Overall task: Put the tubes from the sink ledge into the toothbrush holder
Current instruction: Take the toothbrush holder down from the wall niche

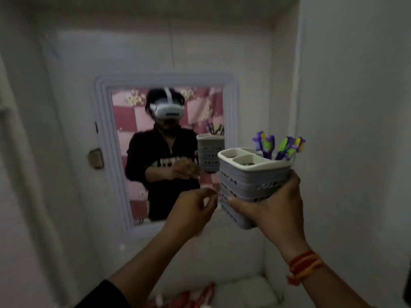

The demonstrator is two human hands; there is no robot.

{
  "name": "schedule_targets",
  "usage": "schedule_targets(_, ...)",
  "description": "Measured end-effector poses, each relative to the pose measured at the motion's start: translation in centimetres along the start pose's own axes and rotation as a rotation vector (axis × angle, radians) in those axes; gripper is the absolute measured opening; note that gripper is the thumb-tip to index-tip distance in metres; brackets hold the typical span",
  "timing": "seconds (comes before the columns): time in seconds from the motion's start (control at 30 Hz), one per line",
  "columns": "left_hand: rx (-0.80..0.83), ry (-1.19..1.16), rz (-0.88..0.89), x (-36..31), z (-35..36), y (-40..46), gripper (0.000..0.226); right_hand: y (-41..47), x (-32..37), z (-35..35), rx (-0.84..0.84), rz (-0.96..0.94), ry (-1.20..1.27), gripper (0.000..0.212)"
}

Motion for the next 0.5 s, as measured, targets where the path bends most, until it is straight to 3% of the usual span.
schedule_targets(0.2,0.371,0.052,-0.316,6.7,10.0,-9.4,0.047,-5.6,-14.6,2.2,-0.032,0.208,-0.085,0.136)
schedule_targets(0.3,0.556,0.039,-0.476,10.1,14.0,-13.6,0.042,-8.1,-20.8,3.0,-0.036,0.291,-0.135,0.135)
schedule_targets(0.5,0.749,0.041,-0.698,15.4,19.4,-18.4,0.054,-12.5,-29.8,4.5,0.032,0.461,-0.228,0.131)
Point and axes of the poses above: each hand's wrist, its own y-axis towards the middle knuckle, its own z-axis out of the palm, x = y × z, the point moved 6 cm from there along y, towards the middle knuckle, and after that the axes turned 15 degrees about z, right-handed, at the moved point
